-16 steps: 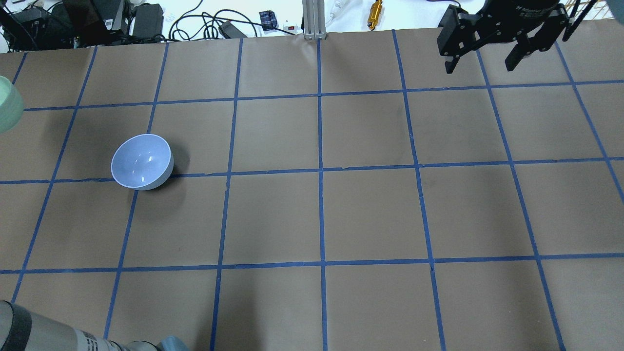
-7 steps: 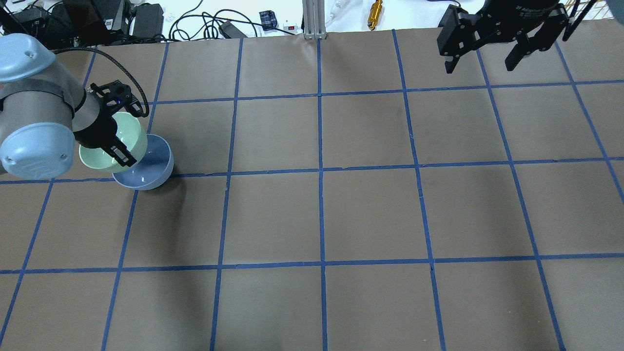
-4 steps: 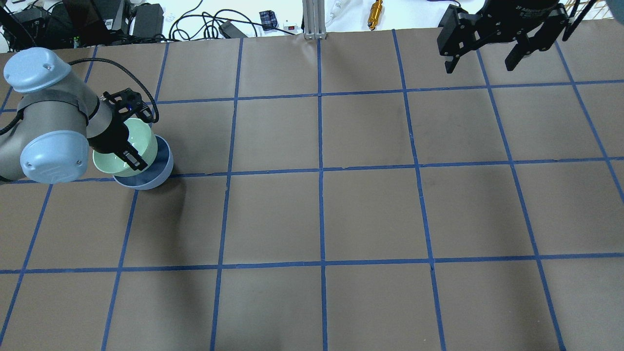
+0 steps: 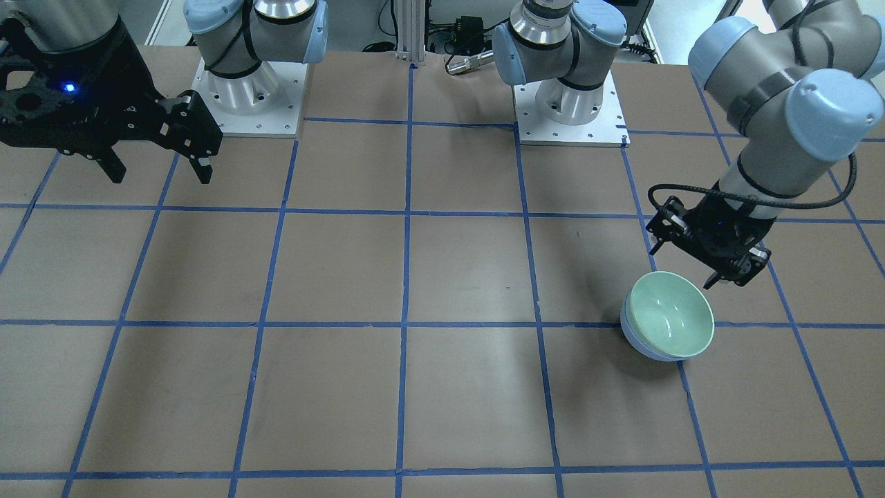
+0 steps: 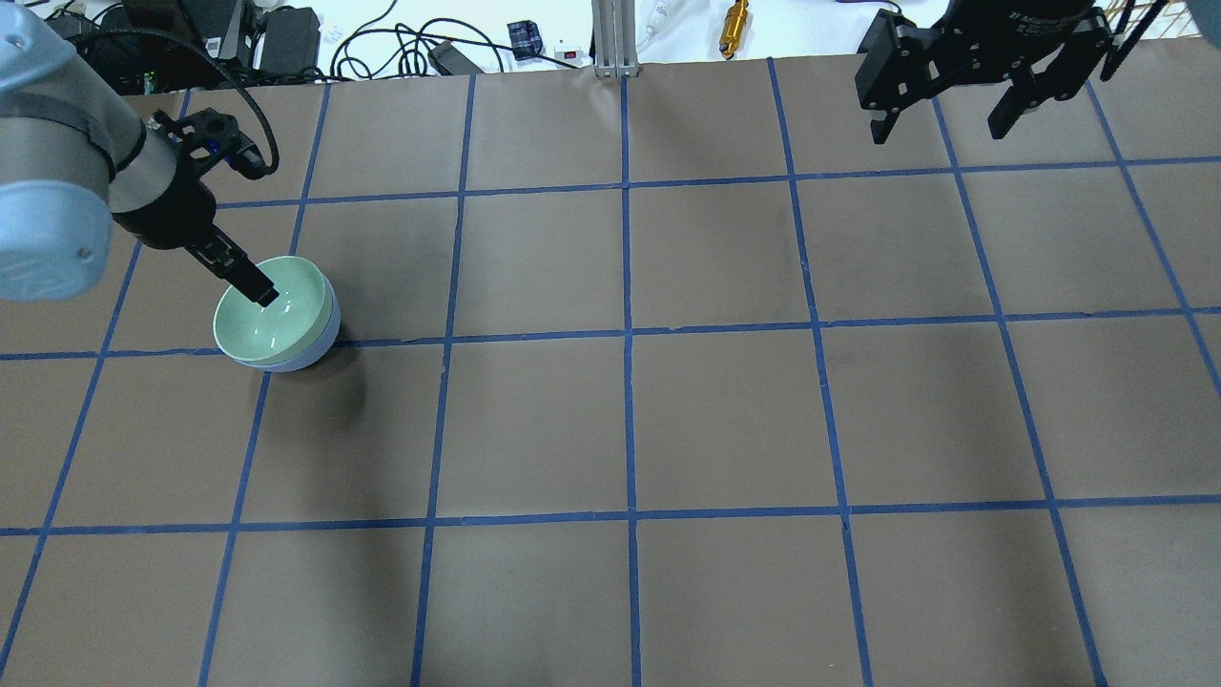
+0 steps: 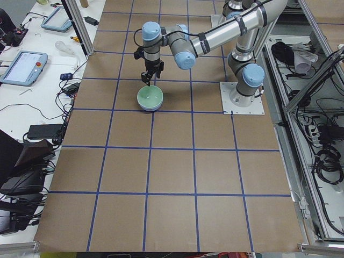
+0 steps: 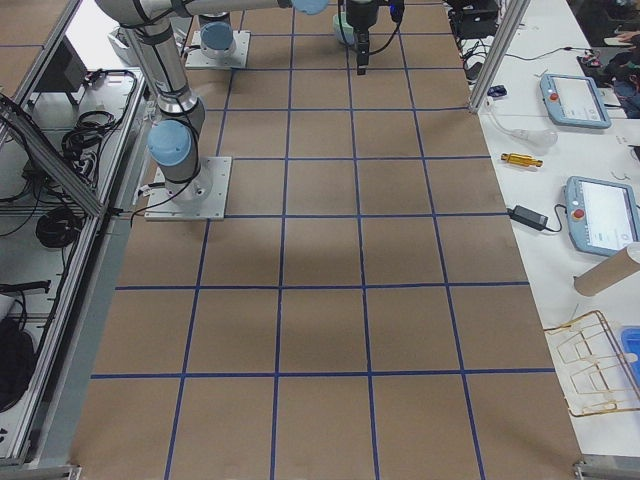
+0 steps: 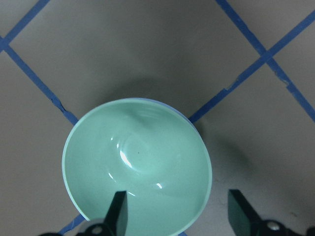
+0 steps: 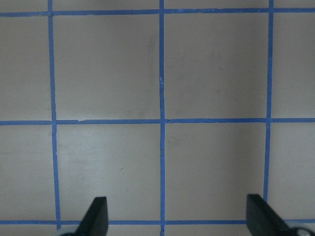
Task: Stack green bowl on blue bowl
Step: 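Lower the green bowl into the blue bowl and open the left gripper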
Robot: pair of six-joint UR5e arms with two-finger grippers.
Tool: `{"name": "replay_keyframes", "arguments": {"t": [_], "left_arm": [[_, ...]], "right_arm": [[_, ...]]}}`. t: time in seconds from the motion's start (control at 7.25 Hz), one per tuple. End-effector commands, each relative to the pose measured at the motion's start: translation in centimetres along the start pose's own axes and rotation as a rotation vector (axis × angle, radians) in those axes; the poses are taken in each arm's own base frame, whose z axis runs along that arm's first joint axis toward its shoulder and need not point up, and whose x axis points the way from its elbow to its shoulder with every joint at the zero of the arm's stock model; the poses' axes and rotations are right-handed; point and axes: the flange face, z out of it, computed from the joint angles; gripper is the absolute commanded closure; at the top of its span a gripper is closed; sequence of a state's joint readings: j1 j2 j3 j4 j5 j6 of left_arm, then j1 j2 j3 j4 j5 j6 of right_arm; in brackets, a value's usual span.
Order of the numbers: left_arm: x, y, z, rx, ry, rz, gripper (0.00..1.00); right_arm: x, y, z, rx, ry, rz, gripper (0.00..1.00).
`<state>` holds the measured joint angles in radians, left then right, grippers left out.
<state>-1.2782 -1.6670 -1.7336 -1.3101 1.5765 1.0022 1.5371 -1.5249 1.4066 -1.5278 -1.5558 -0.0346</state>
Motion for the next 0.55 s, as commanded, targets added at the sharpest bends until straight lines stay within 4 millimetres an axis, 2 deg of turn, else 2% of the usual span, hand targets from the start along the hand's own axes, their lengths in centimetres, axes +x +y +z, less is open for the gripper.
{"name": "replay_keyframes", "arguments": {"t": [0.0, 0.14, 0.28, 0.41], "left_arm": [[2.8, 0.1, -8.9, -0.039, 0.042, -0.019, 0.00], [4.6, 0.1, -10.5, -0.050, 0.050, -0.105, 0.00], [5.5, 0.3, -10.9, -0.064, 0.064, -0.113, 0.00], [6.3, -0.1, -11.0, -0.066, 0.064, -0.224, 0.00]], "right_arm": [[0.0, 0.0, 0.0, 0.000, 0.000, 0.001, 0.00], [0.0, 0.0, 0.0, 0.000, 0.000, -0.001, 0.00], [0.0, 0.0, 0.0, 0.000, 0.001, -0.001, 0.00], [0.0, 0.0, 0.0, 0.000, 0.000, 0.001, 0.00]]}}
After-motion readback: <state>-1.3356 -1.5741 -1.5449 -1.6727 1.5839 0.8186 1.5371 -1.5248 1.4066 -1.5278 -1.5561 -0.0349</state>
